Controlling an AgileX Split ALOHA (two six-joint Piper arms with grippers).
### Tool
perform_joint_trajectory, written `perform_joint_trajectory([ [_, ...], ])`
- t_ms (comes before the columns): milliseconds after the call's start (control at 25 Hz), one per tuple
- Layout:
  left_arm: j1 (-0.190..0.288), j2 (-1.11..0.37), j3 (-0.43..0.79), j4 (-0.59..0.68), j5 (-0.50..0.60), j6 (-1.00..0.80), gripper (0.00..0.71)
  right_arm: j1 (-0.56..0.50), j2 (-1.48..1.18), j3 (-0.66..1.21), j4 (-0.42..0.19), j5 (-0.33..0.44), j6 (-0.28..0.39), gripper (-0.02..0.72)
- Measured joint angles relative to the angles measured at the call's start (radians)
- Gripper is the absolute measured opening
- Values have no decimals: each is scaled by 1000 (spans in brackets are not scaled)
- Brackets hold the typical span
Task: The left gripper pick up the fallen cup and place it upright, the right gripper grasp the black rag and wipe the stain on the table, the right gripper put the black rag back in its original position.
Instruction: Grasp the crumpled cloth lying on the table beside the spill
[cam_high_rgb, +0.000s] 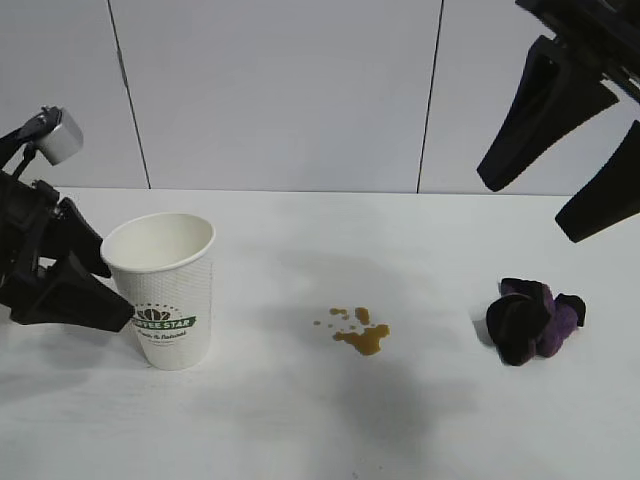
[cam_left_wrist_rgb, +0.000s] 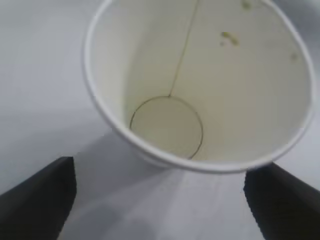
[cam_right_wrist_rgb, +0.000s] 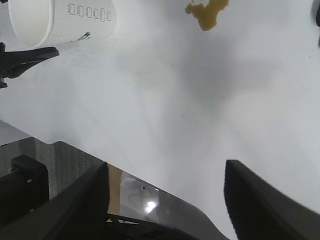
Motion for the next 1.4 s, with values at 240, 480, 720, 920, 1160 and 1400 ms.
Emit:
perform_joint_trajectory([
  [240,0,-78,0,230,-69,-226,658,0,0,0,0,0,0,452],
  [480,0,-187,0,425,-102,-460,658,0,0,0,0,-4,0,452],
  [720,0,-324,0,500,-101,-765,658,0,0,0,0,-4,0,452],
  [920,0,-434,-20,504,-97,-1047,658,0,0,0,-1,-4,0,452],
  [1160,0,-592,-72,544,-128,-1216,658,0,0,0,-1,-4,0,452],
  [1400,0,-754,-102,742,-145,-1343,658,0,0,0,-1,-6,-1,452],
])
